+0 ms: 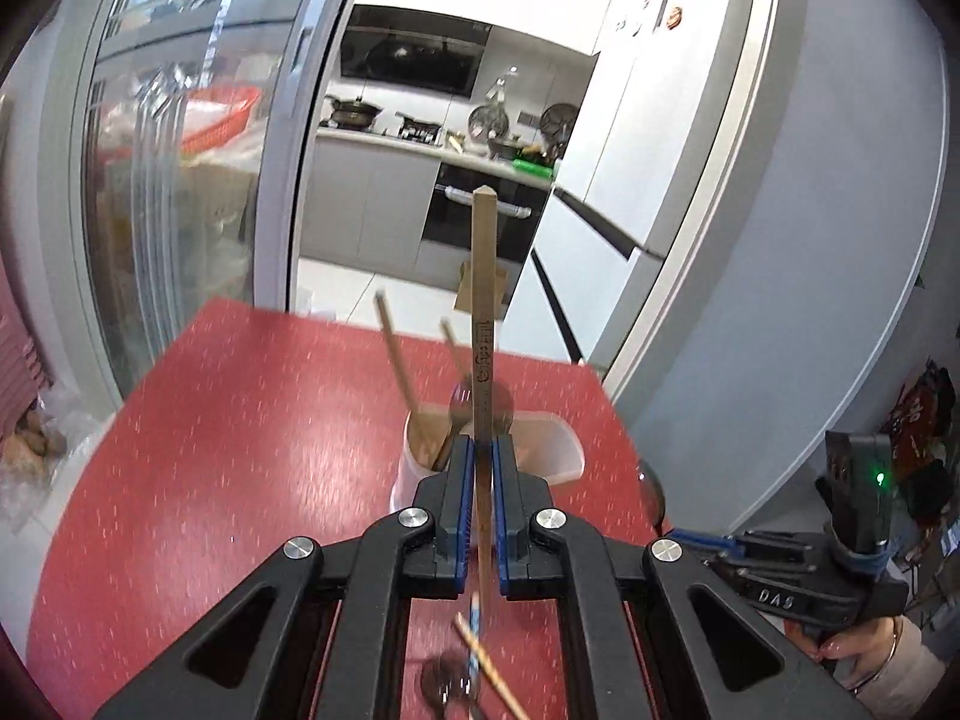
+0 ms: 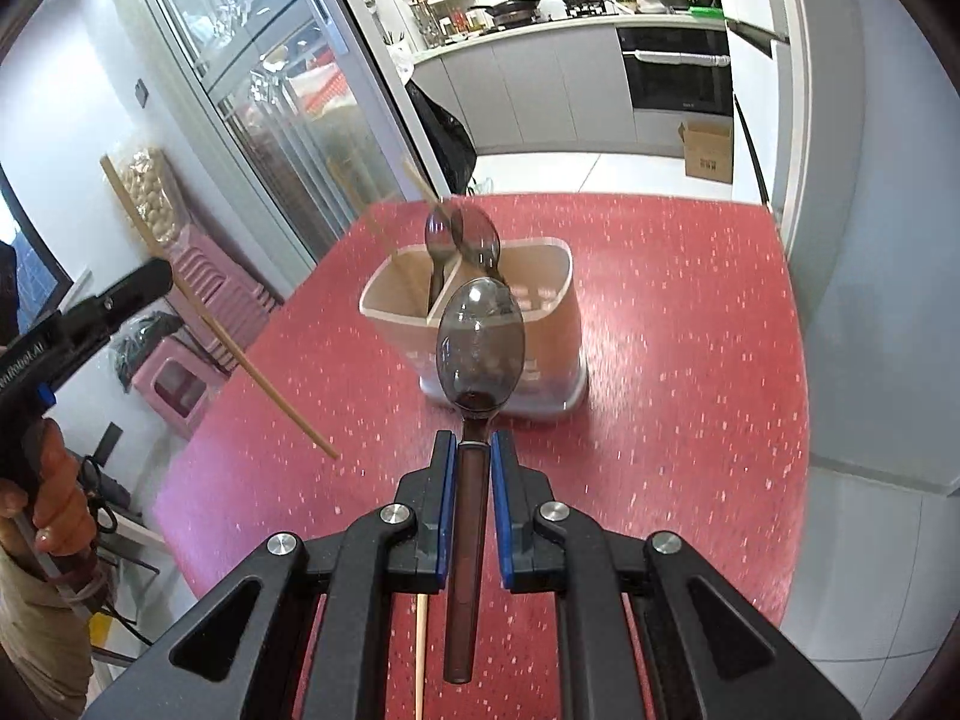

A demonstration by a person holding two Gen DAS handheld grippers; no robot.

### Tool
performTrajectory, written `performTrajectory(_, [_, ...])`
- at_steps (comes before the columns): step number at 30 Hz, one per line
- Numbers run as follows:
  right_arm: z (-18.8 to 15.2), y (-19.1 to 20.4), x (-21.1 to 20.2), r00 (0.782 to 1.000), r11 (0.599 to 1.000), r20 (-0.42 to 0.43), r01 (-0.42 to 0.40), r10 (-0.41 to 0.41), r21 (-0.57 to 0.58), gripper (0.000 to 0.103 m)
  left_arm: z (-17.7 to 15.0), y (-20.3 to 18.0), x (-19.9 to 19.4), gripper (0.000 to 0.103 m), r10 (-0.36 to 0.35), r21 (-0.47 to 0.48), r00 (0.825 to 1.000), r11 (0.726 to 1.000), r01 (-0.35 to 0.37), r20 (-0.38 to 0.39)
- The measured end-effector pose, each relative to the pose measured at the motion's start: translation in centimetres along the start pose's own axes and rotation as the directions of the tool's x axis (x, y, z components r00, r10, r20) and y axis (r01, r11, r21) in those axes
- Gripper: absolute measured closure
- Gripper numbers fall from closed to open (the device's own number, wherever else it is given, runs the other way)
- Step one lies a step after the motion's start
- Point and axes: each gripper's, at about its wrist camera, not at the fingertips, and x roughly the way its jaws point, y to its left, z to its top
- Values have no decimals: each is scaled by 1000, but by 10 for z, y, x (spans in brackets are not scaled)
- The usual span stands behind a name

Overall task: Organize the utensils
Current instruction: 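Lift the spoon and chopstick and carry both over the beige holder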

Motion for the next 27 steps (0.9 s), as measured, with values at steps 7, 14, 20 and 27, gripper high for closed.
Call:
performTrajectory(7, [41,2,2,999,1000,40,20,-20,-18,90,40,-9,17,69,-8,22,999,1000,7,44])
performTrajectory(14, [82,2,15,994,998,103,50,-47,-26,90,59,-13,48,69,14,45,999,999,-16,51])
performTrajectory(20, [104,-1,36,987,999,156,41,-37,-21,90,58,-7,77,69,29,35,999,999,-30,24])
performTrajectory(27, [120,-1,63,972,998,231,50,-41,-32,91,54,-7,107,69,62,66,998,996,-62,8])
